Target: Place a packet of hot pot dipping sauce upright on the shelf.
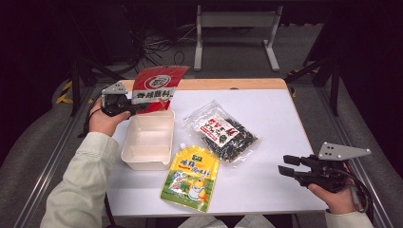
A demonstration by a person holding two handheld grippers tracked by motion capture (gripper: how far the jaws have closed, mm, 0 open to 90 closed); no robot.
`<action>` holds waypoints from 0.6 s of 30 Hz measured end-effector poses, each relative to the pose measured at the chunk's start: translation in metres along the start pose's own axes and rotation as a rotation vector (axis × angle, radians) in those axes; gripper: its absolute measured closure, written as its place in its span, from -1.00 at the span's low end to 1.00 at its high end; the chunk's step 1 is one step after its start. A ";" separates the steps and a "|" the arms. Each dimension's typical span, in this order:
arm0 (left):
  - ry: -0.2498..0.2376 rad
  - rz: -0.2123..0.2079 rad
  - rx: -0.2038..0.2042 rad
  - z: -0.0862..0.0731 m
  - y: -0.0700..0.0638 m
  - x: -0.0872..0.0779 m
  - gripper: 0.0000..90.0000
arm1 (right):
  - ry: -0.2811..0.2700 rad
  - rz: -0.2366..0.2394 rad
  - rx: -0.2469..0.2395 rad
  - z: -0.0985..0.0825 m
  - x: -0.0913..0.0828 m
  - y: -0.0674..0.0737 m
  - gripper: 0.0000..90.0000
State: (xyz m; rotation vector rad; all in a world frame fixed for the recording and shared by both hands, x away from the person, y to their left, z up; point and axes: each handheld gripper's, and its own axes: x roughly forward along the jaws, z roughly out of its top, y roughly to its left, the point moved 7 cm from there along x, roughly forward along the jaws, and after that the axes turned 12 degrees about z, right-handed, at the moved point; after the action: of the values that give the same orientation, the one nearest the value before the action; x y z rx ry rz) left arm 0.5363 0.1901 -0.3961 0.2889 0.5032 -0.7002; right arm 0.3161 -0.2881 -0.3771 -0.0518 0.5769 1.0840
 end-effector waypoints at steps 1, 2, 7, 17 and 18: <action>0.014 0.005 0.007 -0.001 0.001 0.004 0.67 | 0.000 -0.003 0.000 -0.001 -0.002 0.000 0.22; 0.018 0.008 0.012 -0.001 0.001 0.007 0.67 | -0.001 -0.004 0.002 -0.001 -0.002 0.001 0.22; 0.043 0.009 0.024 -0.003 0.001 0.016 0.67 | 0.003 -0.009 0.007 -0.003 -0.001 0.001 0.22; 0.066 0.034 0.104 -0.005 -0.003 0.030 0.68 | 0.004 -0.005 0.005 -0.004 0.000 0.001 0.22; 0.066 0.034 0.106 -0.005 -0.004 0.031 0.68 | 0.004 -0.005 0.004 -0.004 0.000 0.001 0.22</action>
State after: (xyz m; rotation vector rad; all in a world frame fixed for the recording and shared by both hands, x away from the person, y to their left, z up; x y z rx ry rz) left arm 0.5522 0.1728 -0.4175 0.4202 0.5235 -0.6869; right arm 0.3134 -0.2891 -0.3798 -0.0518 0.5822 1.0785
